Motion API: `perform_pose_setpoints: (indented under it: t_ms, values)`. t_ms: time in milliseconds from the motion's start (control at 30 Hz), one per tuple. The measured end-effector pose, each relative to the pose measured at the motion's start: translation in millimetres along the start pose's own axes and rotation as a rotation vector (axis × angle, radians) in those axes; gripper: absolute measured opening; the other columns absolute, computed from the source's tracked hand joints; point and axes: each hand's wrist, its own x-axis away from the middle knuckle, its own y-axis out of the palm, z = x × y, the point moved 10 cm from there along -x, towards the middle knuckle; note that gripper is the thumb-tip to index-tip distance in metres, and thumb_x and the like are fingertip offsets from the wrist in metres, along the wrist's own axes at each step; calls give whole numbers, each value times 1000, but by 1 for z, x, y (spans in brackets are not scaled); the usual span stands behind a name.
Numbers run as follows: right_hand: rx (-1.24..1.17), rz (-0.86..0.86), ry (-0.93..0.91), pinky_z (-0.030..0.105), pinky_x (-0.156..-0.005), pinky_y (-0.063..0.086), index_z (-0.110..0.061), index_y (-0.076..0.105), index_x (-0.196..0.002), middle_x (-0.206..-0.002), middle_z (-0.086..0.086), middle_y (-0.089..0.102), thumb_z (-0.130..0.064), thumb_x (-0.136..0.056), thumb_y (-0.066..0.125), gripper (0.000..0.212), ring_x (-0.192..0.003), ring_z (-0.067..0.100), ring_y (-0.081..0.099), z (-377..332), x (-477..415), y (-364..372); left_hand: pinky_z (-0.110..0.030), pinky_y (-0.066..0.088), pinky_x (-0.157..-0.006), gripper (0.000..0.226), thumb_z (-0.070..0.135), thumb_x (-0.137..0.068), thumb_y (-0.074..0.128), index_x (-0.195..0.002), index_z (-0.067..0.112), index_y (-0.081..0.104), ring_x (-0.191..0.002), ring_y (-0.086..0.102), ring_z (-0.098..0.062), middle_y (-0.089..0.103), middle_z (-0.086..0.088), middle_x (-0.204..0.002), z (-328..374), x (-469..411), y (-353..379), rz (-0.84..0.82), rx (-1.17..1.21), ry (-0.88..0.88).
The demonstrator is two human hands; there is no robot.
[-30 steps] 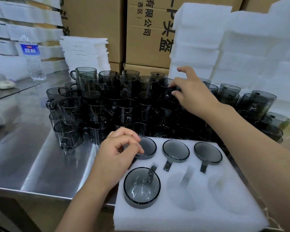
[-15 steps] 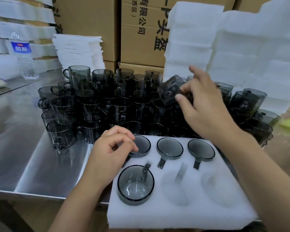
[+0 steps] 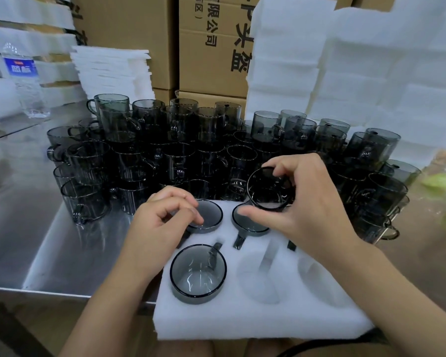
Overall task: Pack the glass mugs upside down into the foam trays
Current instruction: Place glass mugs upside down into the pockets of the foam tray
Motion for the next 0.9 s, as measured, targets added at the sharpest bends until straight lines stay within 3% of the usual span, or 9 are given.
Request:
perform_pose_setpoints:
  t_ms: [167,300,400,500,600,700,800,900]
  values:
    - [181,7,-126,27,-81,38,-17,44,-103,-98,1,60,-52,-60,77,65,-91,14,41,-14,-1,1,-32,46,-77,26,44,-62,52,-53,25,68,-91,58,-18,63,12,-85,1,0,0,4,13,21]
    - [218,5,-130,24,-79,35,-9,52,-105,-99,5,56,-51,-62,80,66,-87,15,39,-13,-1,1,-21,45,-67,25,44,-61,52,-52,26,67,-87,57,-16,63,11,-85,3,0,0,1,19,28]
    - [191,-12,-78,21,-83,36,-9,54,-112,-104,4,55,-53,-68,75,65,-93,15,43,-8,0,2,-23,45,-65,25,43,-62,52,-51,27,67,-86,57,-19,63,11,-85,3,0,0,-1,26,31]
    - [213,-32,-11,24,-73,46,-20,52,-126,-111,-2,54,-55,-82,54,56,-97,12,50,-2,1,4,-21,45,-61,22,40,-62,54,-51,27,67,-84,57,-21,62,12,-84,4,1,1,-7,43,30]
    - [199,-43,71,29,-60,50,-34,54,-128,-110,-10,50,-55,-86,45,47,-83,6,51,6,1,2,-18,44,-64,21,26,-69,56,-52,25,68,-83,57,-22,62,12,-84,2,0,2,-9,31,16]
    - [70,-68,173,29,-69,49,-46,54,-123,-109,-15,45,-57,-90,45,36,-81,10,50,15,1,0,-22,45,-72,22,37,-66,56,-53,25,68,-86,58,-17,62,14,-85,2,0,1,-14,14,21]
    - [-28,-179,231,17,-78,41,-67,34,-128,-106,-22,39,-64,-85,29,43,-83,7,50,14,6,1,-19,45,-68,23,40,-64,54,-53,24,68,-86,58,-16,62,14,-85,2,0,1,-13,18,19]
    - [-21,-306,247,17,-73,40,-72,33,-122,-98,-23,39,-72,-76,27,46,-86,0,50,4,13,1,-16,41,-76,26,46,-62,50,-53,29,67,-90,56,-11,62,16,-86,2,0,0,-8,-13,30]
